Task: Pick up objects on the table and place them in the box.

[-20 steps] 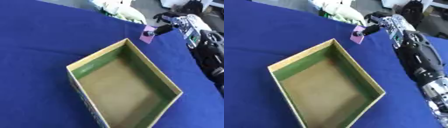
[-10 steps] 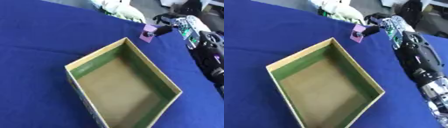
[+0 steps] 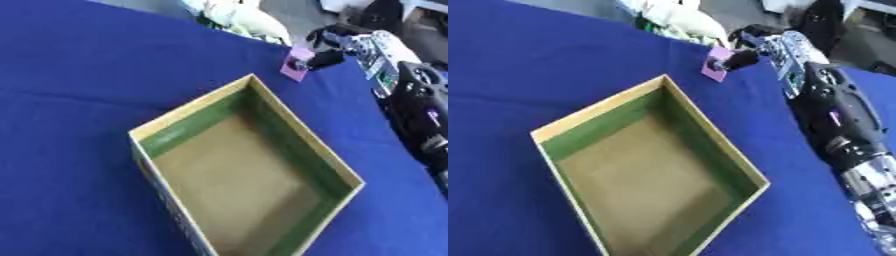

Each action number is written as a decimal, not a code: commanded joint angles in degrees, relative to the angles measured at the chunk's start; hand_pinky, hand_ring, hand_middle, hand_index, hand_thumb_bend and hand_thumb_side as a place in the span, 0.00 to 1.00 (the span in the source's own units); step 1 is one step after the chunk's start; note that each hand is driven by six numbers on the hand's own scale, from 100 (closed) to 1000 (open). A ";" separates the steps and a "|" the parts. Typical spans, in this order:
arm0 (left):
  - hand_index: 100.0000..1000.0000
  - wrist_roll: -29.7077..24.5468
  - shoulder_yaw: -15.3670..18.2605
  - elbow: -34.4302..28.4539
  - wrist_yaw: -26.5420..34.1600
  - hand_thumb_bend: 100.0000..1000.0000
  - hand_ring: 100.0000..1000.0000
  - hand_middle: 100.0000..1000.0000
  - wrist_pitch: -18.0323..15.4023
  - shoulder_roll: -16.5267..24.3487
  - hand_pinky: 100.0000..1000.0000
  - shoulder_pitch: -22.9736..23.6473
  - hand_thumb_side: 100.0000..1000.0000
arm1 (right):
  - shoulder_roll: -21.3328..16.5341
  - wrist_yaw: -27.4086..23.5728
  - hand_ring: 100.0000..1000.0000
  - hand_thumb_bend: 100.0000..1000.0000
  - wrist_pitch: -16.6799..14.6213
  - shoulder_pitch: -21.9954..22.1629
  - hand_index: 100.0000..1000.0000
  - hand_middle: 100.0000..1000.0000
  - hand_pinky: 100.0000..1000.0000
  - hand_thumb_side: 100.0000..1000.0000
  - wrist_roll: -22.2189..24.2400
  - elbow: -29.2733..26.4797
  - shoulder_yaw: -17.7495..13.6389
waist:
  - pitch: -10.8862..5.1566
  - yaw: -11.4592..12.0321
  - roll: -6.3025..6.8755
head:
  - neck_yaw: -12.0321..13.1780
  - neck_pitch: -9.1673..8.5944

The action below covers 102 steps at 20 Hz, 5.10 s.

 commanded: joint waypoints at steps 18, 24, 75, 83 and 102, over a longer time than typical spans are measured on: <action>0.64 -1.64 -0.04 -1.09 -0.35 0.00 0.84 1.00 0.07 1.04 0.95 -0.61 0.97 | -2.48 -5.77 0.81 0.00 1.15 -0.27 0.66 0.48 0.89 0.51 -3.36 -1.63 -0.30 | -1.62 -0.27 0.67 | 0.80 0.21; 0.64 -2.07 -0.02 -1.09 -0.14 0.00 0.84 1.00 0.21 1.02 0.95 -0.57 0.97 | -2.99 -9.07 0.80 0.00 1.99 -0.14 0.66 0.48 0.84 0.54 -3.52 -2.29 -0.38 | -2.34 -0.63 0.94 | 1.32 1.29; 0.64 2.97 3.96 -1.09 -0.59 0.00 0.84 1.00 1.29 1.76 0.94 3.37 0.89 | 16.54 -2.15 0.72 0.00 -3.65 16.07 0.61 0.45 0.56 0.56 5.98 -52.66 15.71 | -8.33 -9.64 7.44 | 9.21 8.79; 0.64 2.70 3.91 -1.09 -0.73 0.00 0.84 1.00 1.33 1.49 0.94 3.34 0.90 | 19.05 -0.65 0.72 0.00 -5.80 19.52 0.61 0.45 0.57 0.55 7.77 -48.06 18.71 | -7.96 -9.38 7.22 | 9.34 8.95; 0.64 1.09 3.41 -1.09 -0.90 0.00 0.84 1.00 1.36 1.06 0.94 3.20 0.91 | 20.03 7.99 0.91 0.00 -14.21 20.75 0.88 0.75 0.91 0.54 11.70 -41.08 20.64 | -7.37 -8.91 7.23 | 9.82 8.58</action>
